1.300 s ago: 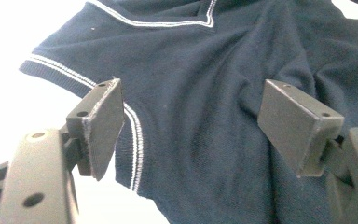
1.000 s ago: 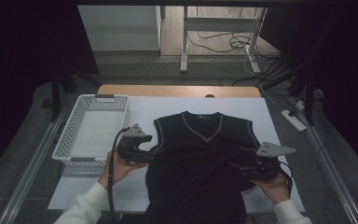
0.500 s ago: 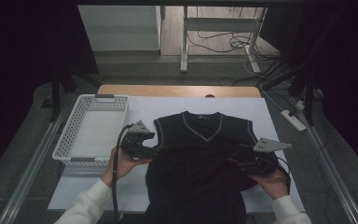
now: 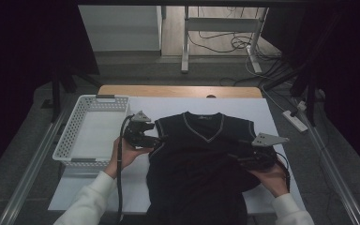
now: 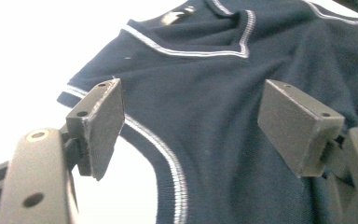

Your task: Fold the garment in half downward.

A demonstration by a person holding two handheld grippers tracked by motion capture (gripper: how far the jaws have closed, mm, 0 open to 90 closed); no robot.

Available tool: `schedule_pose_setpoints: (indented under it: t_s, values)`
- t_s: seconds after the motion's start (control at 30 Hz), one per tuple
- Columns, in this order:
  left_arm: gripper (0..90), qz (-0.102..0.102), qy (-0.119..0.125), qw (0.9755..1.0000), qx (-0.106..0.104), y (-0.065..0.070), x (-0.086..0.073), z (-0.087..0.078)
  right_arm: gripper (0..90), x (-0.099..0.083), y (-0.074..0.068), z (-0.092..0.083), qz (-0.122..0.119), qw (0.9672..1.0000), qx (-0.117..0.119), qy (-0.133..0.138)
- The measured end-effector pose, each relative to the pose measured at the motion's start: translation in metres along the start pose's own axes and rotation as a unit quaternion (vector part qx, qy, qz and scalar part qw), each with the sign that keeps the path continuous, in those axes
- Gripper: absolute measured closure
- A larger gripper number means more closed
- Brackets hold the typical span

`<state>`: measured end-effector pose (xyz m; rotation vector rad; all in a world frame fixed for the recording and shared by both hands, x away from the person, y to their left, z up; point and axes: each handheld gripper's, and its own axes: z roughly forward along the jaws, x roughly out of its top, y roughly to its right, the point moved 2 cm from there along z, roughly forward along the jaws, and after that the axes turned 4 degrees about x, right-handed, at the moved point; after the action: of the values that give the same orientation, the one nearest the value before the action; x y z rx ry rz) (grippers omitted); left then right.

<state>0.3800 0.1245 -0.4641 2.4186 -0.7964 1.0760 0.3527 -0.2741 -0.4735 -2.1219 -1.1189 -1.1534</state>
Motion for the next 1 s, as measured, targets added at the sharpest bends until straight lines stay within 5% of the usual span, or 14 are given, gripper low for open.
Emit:
schedule_pose_setpoints:
  t_s: [0.3, 0.4, 0.53, 0.77, 1.0]
  values:
    - [24.4, -0.02, -0.009, 0.9997, 0.011, -0.013, 0.024, 0.018, 27.2, 0.0, 0.005, -0.005, 0.008, 0.9999, -0.001, 0.011]
    - [24.1, -0.032, 0.0, 0.9995, -0.006, -0.019, 0.033, 0.026, 27.2, 0.0, 0.005, -0.005, 0.01, 0.9999, 0.0, 0.011]
    - [23.7, -0.028, -0.009, 0.9996, 0.001, -0.025, 0.04, 0.04, 27.2, 0.0, 0.004, -0.005, 0.007, 0.9999, 0.003, 0.01]
    - [24.7, -0.033, -0.047, 0.9983, 0.009, -0.037, 0.042, 0.074, 27.2, -0.002, 0.003, -0.004, 0.006, 1.0, 0.003, 0.005]
    - [23.9, -0.04, -0.058, 0.9974, 0.013, -0.047, 0.037, 0.099, 27.2, -0.004, 0.0, -0.001, 0.002, 1.0, 0.008, -0.005]
